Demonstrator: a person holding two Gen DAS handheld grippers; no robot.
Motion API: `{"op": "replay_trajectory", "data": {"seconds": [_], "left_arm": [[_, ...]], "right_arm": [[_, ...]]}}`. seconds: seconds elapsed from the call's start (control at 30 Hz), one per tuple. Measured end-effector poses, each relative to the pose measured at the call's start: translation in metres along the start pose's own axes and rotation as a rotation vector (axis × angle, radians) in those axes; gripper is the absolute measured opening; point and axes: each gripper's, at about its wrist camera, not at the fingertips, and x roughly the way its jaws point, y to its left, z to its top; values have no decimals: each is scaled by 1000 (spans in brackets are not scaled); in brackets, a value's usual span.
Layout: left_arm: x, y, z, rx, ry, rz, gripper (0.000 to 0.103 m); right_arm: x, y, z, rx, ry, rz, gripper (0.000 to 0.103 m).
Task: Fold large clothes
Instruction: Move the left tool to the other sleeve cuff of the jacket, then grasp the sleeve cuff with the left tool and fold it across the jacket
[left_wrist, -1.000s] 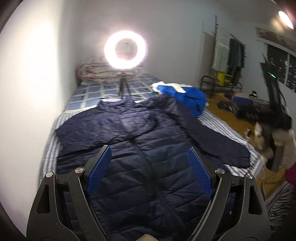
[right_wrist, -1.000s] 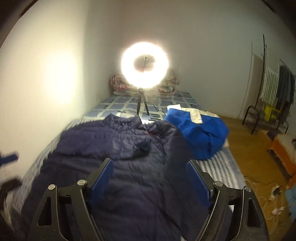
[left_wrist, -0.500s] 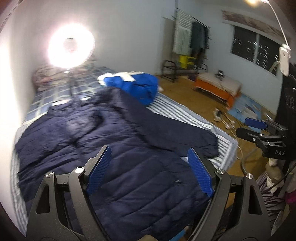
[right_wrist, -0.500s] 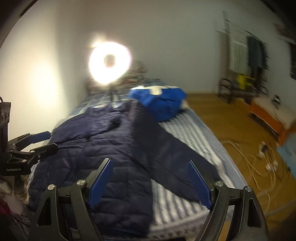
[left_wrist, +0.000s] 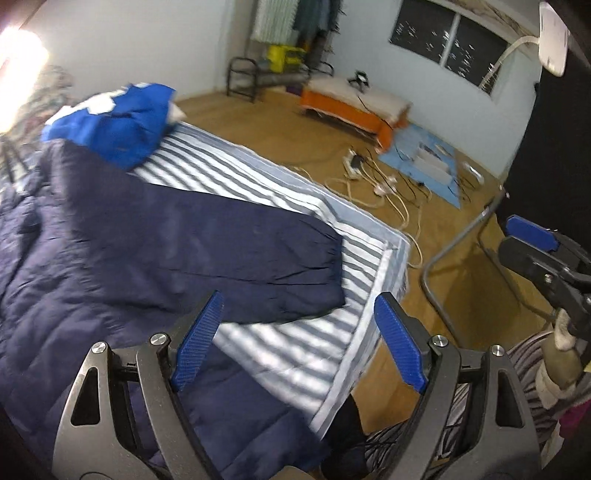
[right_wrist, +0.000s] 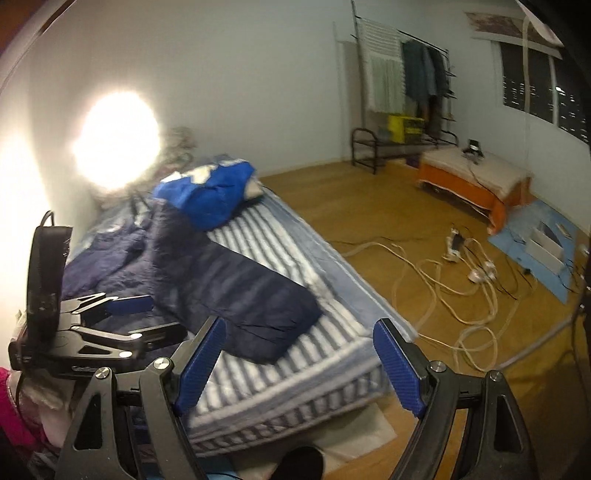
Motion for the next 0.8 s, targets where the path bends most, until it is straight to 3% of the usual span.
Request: {"op": "replay_trajectory", "data": {"seconds": [0.23, 0.6, 0.73, 0.8], "left_arm": [[80, -28, 8, 54, 139, -69, 87], [152, -23, 14, 3, 261, 16, 86], [159, -29, 9, 83, 265, 71, 73], [156, -28, 10, 81, 264, 62, 45]], "right_arm": [[0, -18, -12, -1, 10, -63, 84], [4, -24, -11, 28, 16, -58, 84], [5, -18, -11, 17, 18, -47, 84], [6, -16, -10, 12, 21, -40, 84]]}}
